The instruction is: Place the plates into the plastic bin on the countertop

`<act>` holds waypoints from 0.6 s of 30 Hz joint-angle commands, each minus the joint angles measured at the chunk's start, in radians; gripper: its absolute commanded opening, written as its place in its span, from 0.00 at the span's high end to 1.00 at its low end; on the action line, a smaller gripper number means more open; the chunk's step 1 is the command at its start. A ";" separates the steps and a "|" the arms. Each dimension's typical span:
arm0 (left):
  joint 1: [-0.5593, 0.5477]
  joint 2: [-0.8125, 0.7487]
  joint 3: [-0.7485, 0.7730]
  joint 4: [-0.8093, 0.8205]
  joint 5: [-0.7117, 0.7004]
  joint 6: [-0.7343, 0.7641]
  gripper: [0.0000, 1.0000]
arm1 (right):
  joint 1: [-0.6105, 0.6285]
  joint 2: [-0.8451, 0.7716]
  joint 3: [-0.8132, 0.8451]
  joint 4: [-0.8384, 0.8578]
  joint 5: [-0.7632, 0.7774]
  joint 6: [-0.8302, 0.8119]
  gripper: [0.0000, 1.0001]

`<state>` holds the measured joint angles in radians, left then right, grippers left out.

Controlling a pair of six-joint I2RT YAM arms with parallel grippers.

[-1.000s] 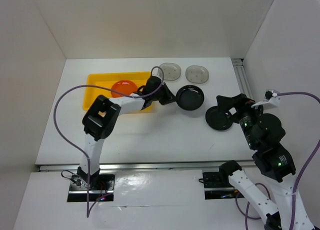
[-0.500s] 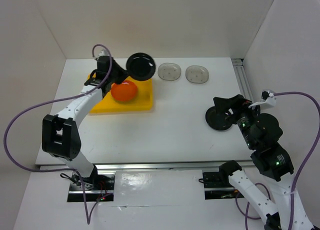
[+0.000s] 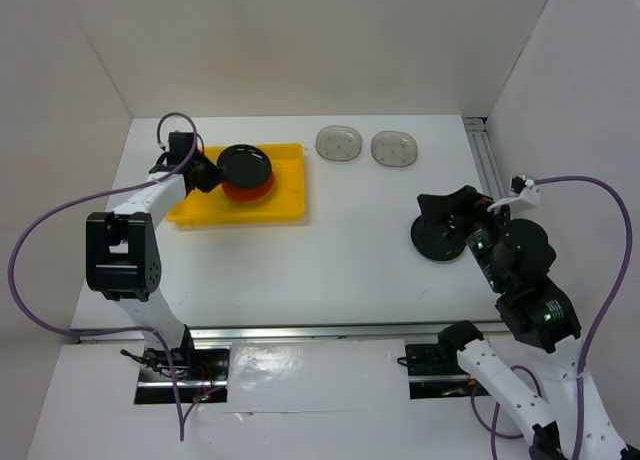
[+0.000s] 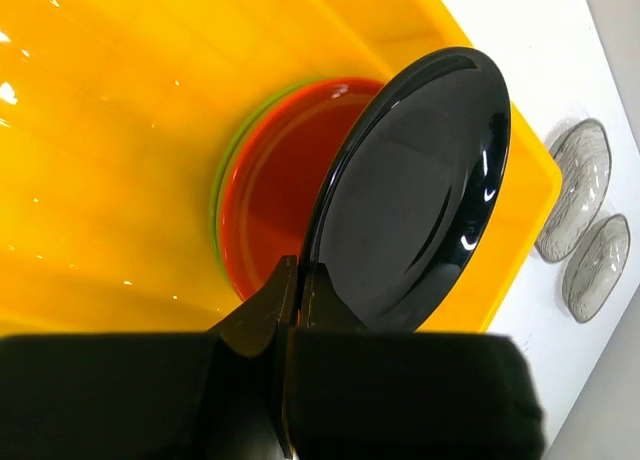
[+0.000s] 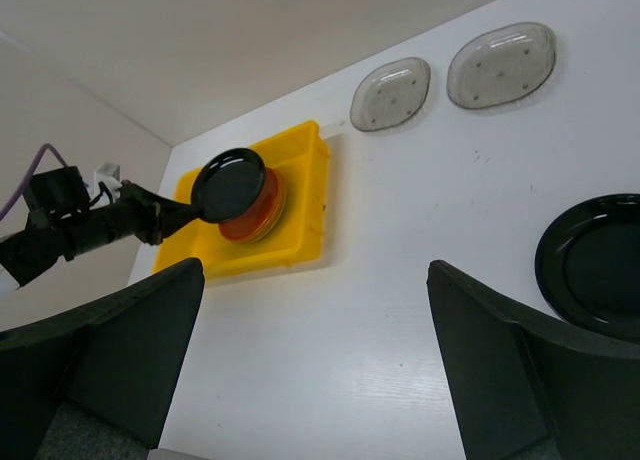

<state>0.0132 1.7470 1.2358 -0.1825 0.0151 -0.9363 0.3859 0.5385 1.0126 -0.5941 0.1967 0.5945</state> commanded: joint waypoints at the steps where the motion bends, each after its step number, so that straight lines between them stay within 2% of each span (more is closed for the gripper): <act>1: -0.005 0.009 0.014 0.011 0.042 0.027 1.00 | -0.001 0.014 -0.014 0.063 -0.028 0.005 0.00; 2: -0.005 0.009 0.014 0.011 0.042 0.027 0.97 | -0.001 0.014 -0.014 0.063 -0.028 0.014 0.00; 3: -0.005 0.009 0.004 0.011 0.052 0.027 0.76 | -0.001 0.014 -0.026 0.076 -0.040 0.014 0.00; 6: 0.004 -0.038 -0.039 0.032 0.052 0.027 0.47 | -0.001 0.023 -0.026 0.076 -0.040 0.014 0.00; 7: 0.004 -0.059 -0.048 0.032 0.052 0.027 0.39 | -0.001 0.023 -0.026 0.076 -0.040 0.014 0.00; 9: 0.004 -0.149 -0.062 0.023 0.052 0.027 0.36 | -0.001 0.023 -0.026 0.085 -0.040 0.014 0.00; 10: -0.005 -0.190 -0.082 0.023 0.027 0.027 0.20 | -0.001 0.023 -0.035 0.085 -0.040 0.014 0.00; 13: -0.050 -0.358 -0.139 0.023 0.026 0.048 0.12 | -0.001 0.032 -0.035 0.085 -0.040 0.014 0.00; 14: -0.126 -0.397 -0.153 0.046 -0.001 0.060 0.02 | -0.001 0.032 -0.035 0.085 -0.030 0.014 0.00; 16: -0.221 -0.476 -0.223 0.119 -0.001 0.070 0.00 | -0.001 0.032 -0.022 0.085 -0.007 0.014 0.00; 17: -0.331 -0.487 -0.246 0.152 -0.001 0.070 0.00 | -0.001 0.032 -0.013 0.074 0.003 0.004 0.00; 18: -0.385 -0.488 -0.266 0.235 -0.001 0.070 0.00 | -0.001 0.023 0.000 0.074 0.013 0.004 0.00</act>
<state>-0.2100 1.2888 1.0286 -0.1097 0.0017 -0.8951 0.3859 0.5659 0.9867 -0.5777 0.1772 0.6083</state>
